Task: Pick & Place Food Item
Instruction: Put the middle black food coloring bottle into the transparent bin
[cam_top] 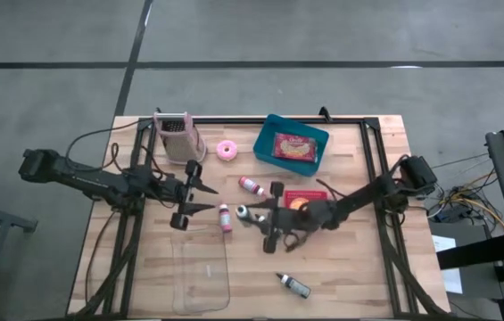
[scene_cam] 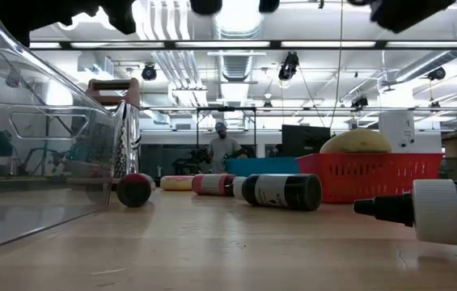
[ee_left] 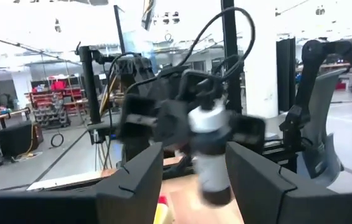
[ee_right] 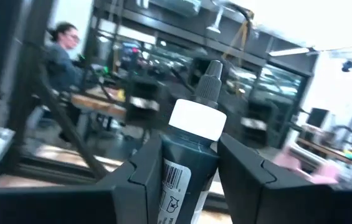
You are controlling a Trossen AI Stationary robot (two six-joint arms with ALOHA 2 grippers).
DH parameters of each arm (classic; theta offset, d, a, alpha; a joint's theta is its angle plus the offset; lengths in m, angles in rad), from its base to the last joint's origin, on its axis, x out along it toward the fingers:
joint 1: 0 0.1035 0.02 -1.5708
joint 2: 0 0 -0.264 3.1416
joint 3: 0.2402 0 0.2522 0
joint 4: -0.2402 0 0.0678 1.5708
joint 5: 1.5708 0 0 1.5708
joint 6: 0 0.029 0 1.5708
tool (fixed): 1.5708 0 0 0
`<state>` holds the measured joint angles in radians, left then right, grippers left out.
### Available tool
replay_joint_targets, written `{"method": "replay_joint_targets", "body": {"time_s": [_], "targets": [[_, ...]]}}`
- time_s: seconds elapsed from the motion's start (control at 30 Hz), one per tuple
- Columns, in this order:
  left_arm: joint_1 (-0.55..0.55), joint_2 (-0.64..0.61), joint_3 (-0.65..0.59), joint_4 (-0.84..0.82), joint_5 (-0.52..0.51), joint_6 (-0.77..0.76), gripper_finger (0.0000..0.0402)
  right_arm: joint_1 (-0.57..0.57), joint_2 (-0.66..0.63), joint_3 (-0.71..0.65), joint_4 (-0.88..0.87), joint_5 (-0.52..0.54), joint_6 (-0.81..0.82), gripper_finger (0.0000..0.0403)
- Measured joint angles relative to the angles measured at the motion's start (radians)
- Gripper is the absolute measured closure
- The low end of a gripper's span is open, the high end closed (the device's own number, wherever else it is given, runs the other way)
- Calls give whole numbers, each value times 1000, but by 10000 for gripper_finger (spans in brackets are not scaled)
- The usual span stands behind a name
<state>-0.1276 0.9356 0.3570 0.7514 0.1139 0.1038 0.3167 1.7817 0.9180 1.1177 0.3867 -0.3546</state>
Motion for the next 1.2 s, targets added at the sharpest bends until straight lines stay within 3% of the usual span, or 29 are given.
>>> {"method": "replay_joint_targets", "body": {"time_s": [0.33, 1.2], "targets": [[1, 70, 15, 15, -62, -25, 223, -86, 39, 23, -23, -97, 13, 287], [2, 115, 24, 71, -71, -78, 222, -142, 82, 124, -90, -135, 37, 287]]}}
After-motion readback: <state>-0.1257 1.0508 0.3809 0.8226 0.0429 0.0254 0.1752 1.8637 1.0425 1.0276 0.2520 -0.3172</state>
